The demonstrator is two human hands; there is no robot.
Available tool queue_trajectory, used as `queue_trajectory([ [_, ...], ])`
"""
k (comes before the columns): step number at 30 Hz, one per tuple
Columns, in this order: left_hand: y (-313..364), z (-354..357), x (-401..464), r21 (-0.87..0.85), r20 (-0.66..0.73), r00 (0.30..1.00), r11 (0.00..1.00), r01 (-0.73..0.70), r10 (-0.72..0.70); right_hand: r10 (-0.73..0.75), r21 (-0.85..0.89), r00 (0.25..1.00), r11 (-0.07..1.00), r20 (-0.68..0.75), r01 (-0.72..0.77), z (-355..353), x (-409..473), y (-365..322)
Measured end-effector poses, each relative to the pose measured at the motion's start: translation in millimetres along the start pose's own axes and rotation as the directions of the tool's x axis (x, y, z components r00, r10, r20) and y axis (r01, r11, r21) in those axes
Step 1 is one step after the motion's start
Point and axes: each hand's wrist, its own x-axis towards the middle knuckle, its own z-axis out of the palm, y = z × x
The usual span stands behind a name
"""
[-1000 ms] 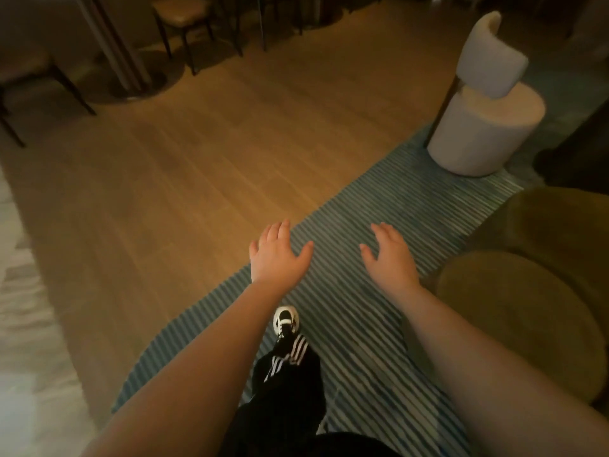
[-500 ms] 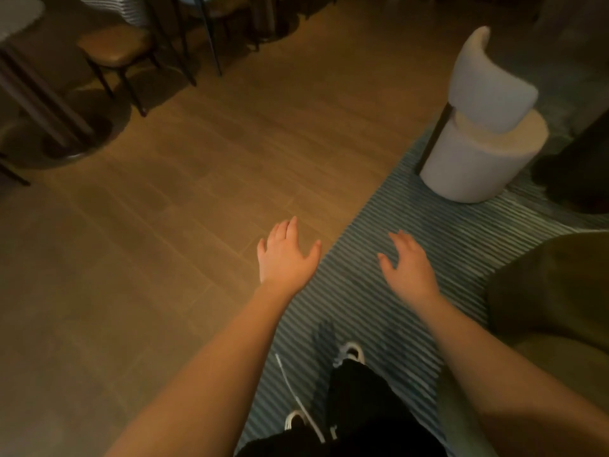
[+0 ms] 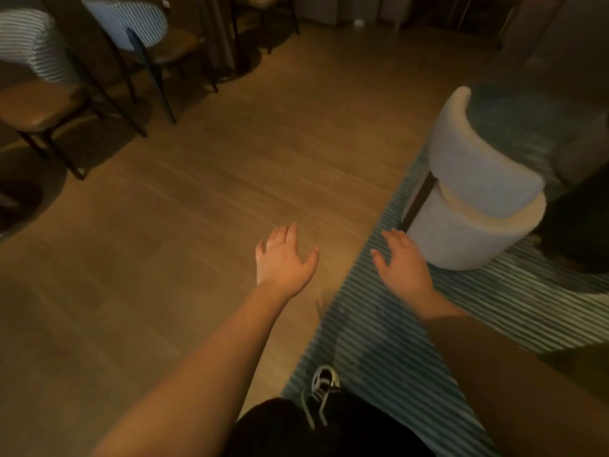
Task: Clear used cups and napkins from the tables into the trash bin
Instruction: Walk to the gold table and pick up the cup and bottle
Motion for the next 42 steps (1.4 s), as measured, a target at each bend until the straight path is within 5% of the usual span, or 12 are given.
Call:
queue_trajectory([
  [12,53,11,296,-0.019,0.015,0.993,0.993,-0.115,0.116,0.081,0.025,0.990,0.997,-0.118,-0.079,-50,258,10],
  [27,137,16,701,0.022,0.112,0.921,0.925,-0.379,0.374,0.365,0.148,0.907,0.929,-0.210,-0.340,-113,616,13],
  [42,346,103,994,-0.017,0.209,0.776,0.795,-0.606,0.596,0.600,0.272,0.744,0.799,-0.295,-0.537,-197,872,179],
])
